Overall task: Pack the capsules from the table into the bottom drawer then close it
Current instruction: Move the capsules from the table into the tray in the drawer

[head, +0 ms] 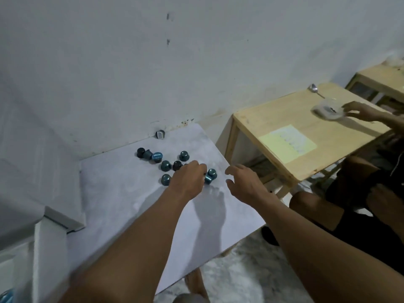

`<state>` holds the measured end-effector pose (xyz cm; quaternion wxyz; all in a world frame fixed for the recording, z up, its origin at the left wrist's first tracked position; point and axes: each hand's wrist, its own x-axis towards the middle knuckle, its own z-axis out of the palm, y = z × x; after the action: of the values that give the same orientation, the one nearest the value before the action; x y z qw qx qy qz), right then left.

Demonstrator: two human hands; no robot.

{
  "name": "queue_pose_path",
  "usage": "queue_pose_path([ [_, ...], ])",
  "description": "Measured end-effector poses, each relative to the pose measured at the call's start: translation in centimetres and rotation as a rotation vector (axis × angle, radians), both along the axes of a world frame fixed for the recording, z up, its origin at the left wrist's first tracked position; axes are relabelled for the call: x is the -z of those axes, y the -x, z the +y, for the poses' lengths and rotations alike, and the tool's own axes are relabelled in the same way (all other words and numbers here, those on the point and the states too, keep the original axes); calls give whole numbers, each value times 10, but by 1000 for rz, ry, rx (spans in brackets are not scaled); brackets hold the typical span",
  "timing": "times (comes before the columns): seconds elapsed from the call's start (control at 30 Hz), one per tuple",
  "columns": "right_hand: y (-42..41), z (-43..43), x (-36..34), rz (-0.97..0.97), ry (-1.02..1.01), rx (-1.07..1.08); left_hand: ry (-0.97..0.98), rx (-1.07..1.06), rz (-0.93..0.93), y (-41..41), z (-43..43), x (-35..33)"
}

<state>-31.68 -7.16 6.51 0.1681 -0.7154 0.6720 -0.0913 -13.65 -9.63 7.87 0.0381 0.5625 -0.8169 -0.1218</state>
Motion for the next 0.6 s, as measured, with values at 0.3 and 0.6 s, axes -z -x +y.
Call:
queue_pose_path([
  [0.3, -9, -74, 31, -28, -174, -97, -166, 133, 22, 4, -62, 48],
  [0.6, -6, -116, 56, -35, -260, -179, -165, 143, 33, 8, -79, 66],
])
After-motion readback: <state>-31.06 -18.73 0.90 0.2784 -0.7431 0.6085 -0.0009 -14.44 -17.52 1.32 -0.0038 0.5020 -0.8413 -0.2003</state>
